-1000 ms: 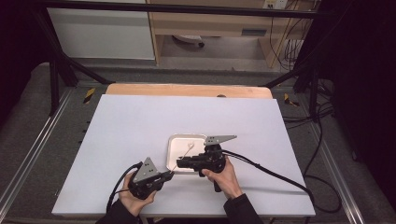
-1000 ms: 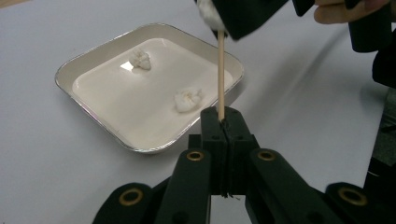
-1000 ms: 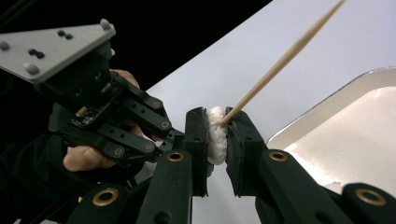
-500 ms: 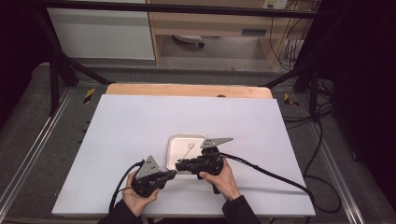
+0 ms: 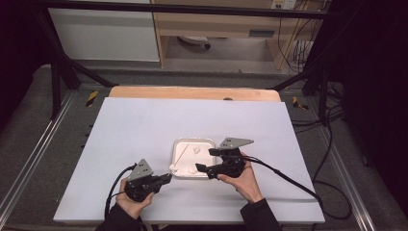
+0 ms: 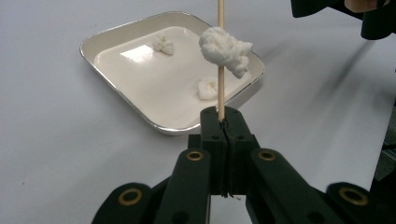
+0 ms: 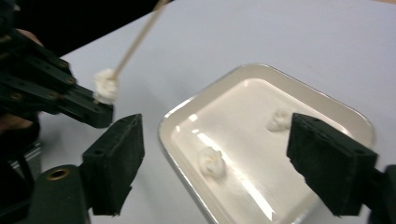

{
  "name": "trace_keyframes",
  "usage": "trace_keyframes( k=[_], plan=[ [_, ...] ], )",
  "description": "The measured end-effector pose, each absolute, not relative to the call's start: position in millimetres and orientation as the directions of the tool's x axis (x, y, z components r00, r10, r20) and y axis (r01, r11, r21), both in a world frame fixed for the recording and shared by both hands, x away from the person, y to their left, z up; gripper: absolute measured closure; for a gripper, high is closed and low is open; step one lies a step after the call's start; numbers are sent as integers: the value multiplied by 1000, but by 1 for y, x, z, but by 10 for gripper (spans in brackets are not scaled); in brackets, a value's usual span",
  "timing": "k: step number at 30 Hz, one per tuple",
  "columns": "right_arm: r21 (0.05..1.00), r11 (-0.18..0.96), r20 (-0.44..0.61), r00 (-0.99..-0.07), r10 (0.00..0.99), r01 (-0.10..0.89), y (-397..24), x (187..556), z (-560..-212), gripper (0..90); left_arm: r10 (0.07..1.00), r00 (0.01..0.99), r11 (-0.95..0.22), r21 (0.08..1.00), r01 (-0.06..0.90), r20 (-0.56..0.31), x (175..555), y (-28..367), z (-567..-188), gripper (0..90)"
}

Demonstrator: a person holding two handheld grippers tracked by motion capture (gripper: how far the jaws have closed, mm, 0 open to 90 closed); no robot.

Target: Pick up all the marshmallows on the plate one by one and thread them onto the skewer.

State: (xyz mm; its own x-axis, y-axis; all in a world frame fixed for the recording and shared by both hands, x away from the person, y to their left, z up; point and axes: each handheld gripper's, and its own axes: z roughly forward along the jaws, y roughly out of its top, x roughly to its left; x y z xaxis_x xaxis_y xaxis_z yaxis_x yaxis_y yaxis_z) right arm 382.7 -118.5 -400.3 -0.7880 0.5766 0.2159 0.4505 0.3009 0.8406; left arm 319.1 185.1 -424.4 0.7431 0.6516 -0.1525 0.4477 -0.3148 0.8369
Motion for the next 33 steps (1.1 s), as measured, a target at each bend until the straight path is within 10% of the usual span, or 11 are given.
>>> trace_keyframes(
  k=[14, 33],
  plan=[
    [818, 351, 136, -746, 652, 456, -124, 395, -410, 18, 670, 723, -298, 831, 469, -168, 321, 202, -425, 883],
    [789, 382, 97, -711, 697, 482, -91, 427, -412, 44, 675, 719, -293, 834, 468, -166, 323, 205, -425, 883]
  ],
)
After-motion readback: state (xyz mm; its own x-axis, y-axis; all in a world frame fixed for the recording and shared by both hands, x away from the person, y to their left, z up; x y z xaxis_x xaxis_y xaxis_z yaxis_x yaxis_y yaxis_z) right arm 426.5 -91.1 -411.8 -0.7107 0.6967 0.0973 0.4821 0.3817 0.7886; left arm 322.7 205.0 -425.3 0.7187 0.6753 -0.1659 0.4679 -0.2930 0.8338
